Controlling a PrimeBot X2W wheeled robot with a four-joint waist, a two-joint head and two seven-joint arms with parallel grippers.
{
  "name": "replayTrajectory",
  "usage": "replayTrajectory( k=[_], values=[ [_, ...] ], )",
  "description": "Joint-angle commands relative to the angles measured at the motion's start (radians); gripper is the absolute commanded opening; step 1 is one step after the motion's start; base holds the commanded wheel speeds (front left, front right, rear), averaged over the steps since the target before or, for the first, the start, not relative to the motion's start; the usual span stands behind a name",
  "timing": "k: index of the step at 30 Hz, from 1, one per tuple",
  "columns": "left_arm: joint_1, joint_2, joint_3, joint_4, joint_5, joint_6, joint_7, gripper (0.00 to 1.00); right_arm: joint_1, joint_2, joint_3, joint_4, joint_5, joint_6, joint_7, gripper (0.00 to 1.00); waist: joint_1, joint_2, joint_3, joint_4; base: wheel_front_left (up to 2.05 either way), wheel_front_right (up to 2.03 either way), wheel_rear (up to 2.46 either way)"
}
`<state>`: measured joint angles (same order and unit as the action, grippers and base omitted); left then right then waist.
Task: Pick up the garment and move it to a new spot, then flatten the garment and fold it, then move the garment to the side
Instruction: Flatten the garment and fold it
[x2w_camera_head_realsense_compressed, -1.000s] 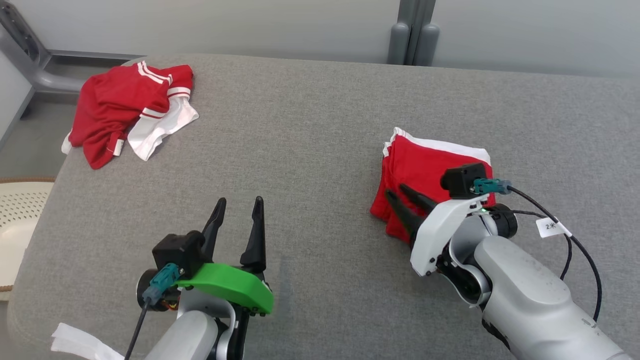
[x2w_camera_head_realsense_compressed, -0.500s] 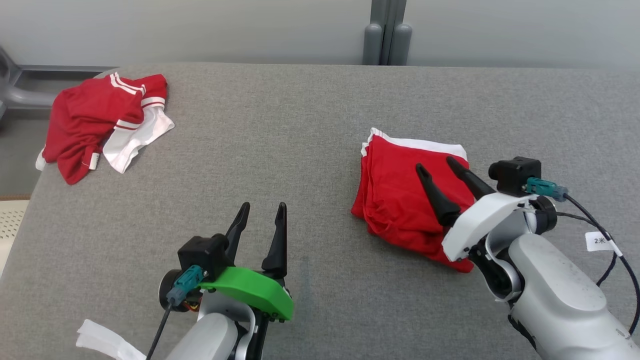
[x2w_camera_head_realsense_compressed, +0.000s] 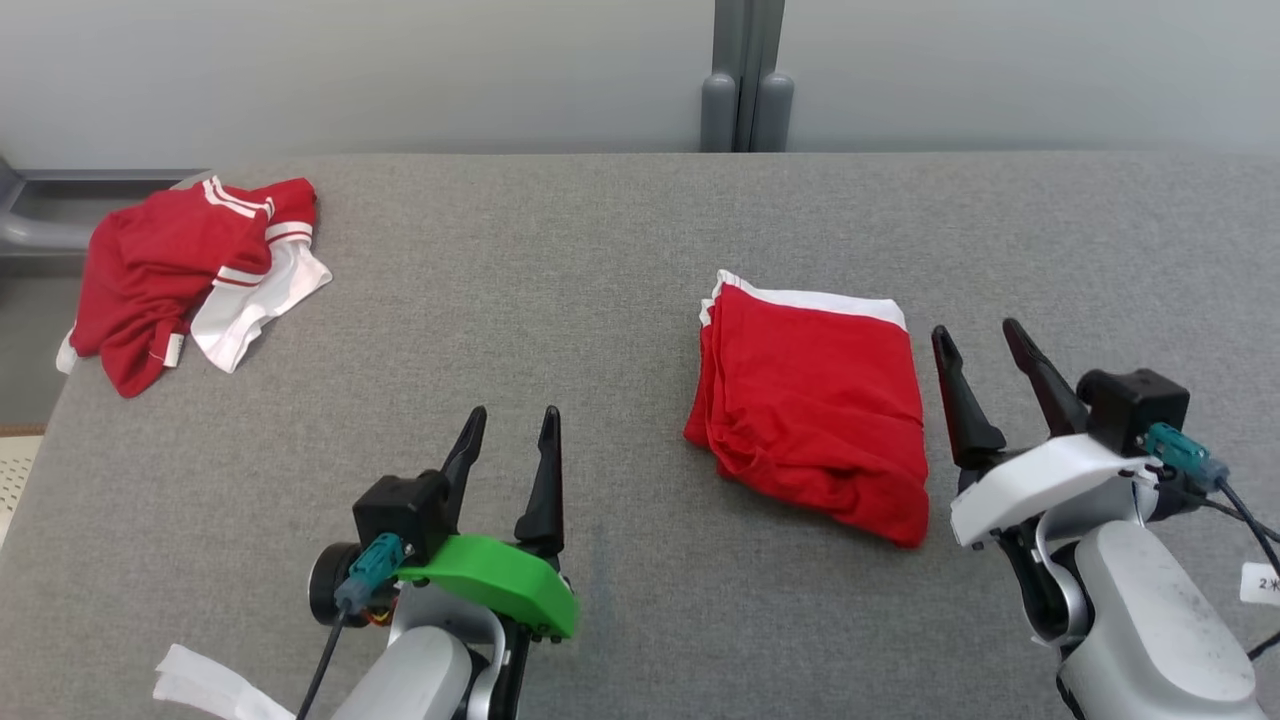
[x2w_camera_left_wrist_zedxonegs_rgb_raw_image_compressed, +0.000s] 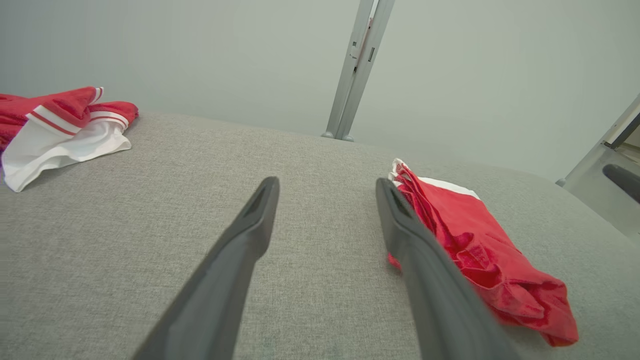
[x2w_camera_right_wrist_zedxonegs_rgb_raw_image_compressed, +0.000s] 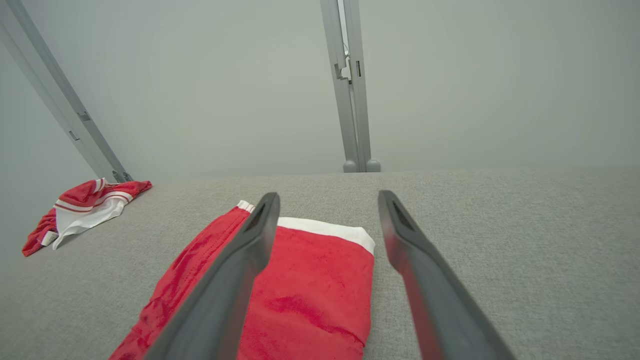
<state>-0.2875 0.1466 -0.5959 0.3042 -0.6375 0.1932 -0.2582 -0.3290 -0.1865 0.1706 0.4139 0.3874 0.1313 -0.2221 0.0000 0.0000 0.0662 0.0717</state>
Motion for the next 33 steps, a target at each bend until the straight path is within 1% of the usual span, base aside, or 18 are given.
replayTrajectory(
  k=[1,3,8,12,18,21,33],
  values=[
    [0.017,0.005,0.006,0.007,0.017,0.002,-0.008,1.0,0.028,0.01,-0.019,-0.014,-0.026,-0.001,-0.006,1.0,0.0,0.0,-0.011,-0.003,0.0,0.0,0.0],
    [0.036,0.004,0.028,0.003,0.037,0.007,-0.007,1.0,0.07,0.044,-0.056,-0.04,-0.06,-0.001,-0.011,1.0,0.0,0.0,-0.022,-0.006,0.0,0.0,0.0],
    [0.091,0.0,0.08,-0.012,0.079,0.021,-0.007,1.0,0.159,0.1,-0.113,-0.1,-0.116,-0.001,-0.008,1.0,0.0,0.0,-0.047,-0.011,0.0,0.0,0.0],
    [0.131,-0.003,0.111,-0.02,0.11,0.024,-0.007,1.0,0.213,0.125,-0.142,-0.147,-0.146,-0.001,0.003,1.0,0.0,0.0,-0.064,-0.016,0.0,0.0,0.0],
    [0.169,-0.013,0.14,-0.021,0.133,0.015,-0.007,1.0,0.252,0.134,-0.157,-0.198,-0.167,-0.001,0.028,1.0,0.0,0.0,-0.076,-0.019,0.0,0.0,0.0],
    [0.179,-0.019,0.151,-0.018,0.14,0.01,-0.007,1.0,0.264,0.135,-0.151,-0.21,-0.155,-0.001,0.036,1.0,0.0,0.0,-0.078,-0.016,0.0,0.0,0.0],
    [0.181,-0.031,0.179,-0.012,0.163,-0.005,-0.007,1.0,0.265,0.135,-0.136,-0.208,-0.141,-0.001,0.043,1.0,0.0,0.0,-0.077,-0.008,0.0,0.0,0.0]
  ],
)
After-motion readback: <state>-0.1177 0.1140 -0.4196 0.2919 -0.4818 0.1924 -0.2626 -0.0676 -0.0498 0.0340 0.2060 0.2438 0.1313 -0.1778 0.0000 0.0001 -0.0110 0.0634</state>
